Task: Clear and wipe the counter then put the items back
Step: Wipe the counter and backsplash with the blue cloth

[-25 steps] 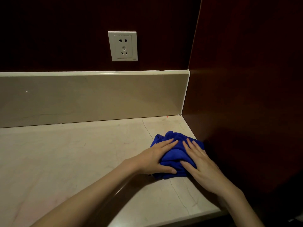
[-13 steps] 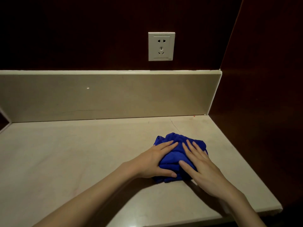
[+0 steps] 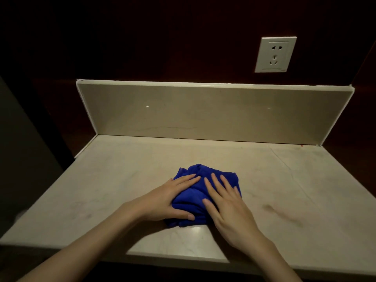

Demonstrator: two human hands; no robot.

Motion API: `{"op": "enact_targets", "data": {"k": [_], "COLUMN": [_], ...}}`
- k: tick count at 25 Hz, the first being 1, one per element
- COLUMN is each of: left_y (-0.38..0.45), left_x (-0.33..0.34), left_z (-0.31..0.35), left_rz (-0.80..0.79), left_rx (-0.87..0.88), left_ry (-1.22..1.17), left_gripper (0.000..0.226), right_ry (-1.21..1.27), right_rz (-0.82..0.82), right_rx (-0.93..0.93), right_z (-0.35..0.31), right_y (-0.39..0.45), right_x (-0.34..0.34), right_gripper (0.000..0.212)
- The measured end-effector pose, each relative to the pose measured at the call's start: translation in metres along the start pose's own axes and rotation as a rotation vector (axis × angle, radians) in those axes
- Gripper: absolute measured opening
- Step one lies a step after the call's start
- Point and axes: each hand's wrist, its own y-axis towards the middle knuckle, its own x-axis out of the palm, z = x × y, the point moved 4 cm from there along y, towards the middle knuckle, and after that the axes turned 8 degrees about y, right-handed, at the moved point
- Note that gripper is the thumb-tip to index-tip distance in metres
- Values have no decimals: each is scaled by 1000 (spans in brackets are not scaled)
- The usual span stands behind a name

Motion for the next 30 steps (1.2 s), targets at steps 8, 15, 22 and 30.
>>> {"op": "enact_targets", "data": {"k": [8,15,22,30], "left_y": [-39,-24,11,97], "left_x": [-3,8,31,68], "left_z": [-22,1,57,158], "left_rz": [-13,-52,-51,-57], "left_rx": [-94,-113,-79,79], "left_ry": [37,53,68,95], "left_gripper": [88,87,90,90], "right_ry": [2,62,101,134], "right_rz": [-41,-76,-121,-63], "right_rx": [-92,-133,-148,-5], "right_z": [-27,-5,47,151], "right_y": [7,-1,-29,-81], "right_x": [22,7,-37,-107], "right_gripper": [57,57,56,53]}}
